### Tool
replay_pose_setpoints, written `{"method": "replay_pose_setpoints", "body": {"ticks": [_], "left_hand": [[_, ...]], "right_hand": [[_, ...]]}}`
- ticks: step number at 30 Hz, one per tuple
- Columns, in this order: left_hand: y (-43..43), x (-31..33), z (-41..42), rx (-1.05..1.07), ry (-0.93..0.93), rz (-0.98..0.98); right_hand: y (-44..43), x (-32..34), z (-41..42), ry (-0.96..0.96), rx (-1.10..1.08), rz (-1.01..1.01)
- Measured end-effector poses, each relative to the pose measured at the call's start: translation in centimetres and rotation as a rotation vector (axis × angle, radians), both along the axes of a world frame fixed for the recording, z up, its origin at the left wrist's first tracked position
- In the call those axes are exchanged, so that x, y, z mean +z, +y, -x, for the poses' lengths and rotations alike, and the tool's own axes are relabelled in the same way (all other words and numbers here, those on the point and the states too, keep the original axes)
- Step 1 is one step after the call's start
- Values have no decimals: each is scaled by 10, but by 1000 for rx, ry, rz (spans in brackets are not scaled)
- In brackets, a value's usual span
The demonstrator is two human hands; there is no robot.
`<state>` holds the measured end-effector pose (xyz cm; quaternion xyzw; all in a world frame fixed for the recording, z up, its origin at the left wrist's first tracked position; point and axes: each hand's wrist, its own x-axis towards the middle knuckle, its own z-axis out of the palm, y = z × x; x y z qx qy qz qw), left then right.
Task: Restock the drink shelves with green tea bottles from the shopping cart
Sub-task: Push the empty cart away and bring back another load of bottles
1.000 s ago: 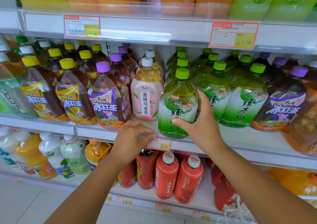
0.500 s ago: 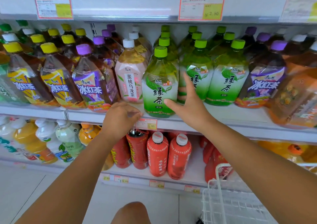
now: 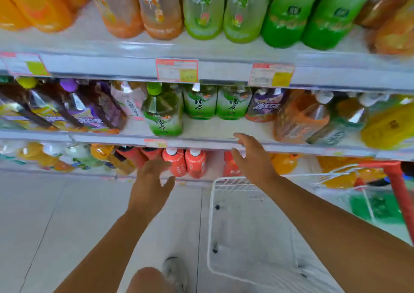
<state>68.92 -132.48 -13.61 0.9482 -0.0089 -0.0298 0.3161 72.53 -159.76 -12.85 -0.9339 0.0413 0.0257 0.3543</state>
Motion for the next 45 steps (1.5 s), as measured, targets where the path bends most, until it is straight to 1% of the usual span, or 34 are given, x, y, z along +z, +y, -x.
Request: {"method": "replay_pose_setpoints", "body": {"ticks": [3,6,10,13,17,20,22,27,30,32,35,37,38,40,42,45], "left_hand": [[-30,42,33,-11,71,45],[-68,83,62,-3,172,75],[-130,115,100,44,205,78],[-189,122,138,131,222,98],[-273,120,195,211,274,147],[-327,121,228,262,346,172],[-353,123,243,273,406,181],[-406,117,259,217,502,142],[-440,105,261,286,525,152],[-468,94,264,370,548,194],[-514,75,268,506,589,228],[-546,62,270,617,580,237],[-560,56,270,661,565,217],[-580,47,272,731,551,100],[-589,42,274,788,563,-7],[-586,32,285,831,584,-39]], "right_hand": [[-21,35,31,76,24,108],[-53,68,62,134,69,66],[-121,92,92,165,161,146],[-186,103,106,166,274,238],[-276,103,120,137,460,447],[-331,96,120,205,617,620],[-349,101,114,233,699,685],[-369,105,98,251,876,857],[-383,91,89,272,953,832],[-394,81,81,254,1054,828],[-406,65,64,136,1238,797],[-412,51,53,-3,1340,778],[-414,46,50,-61,1369,753],[-417,36,47,-140,1398,687],[-416,29,47,-145,1398,671],[-412,21,54,-109,1429,663]]}}
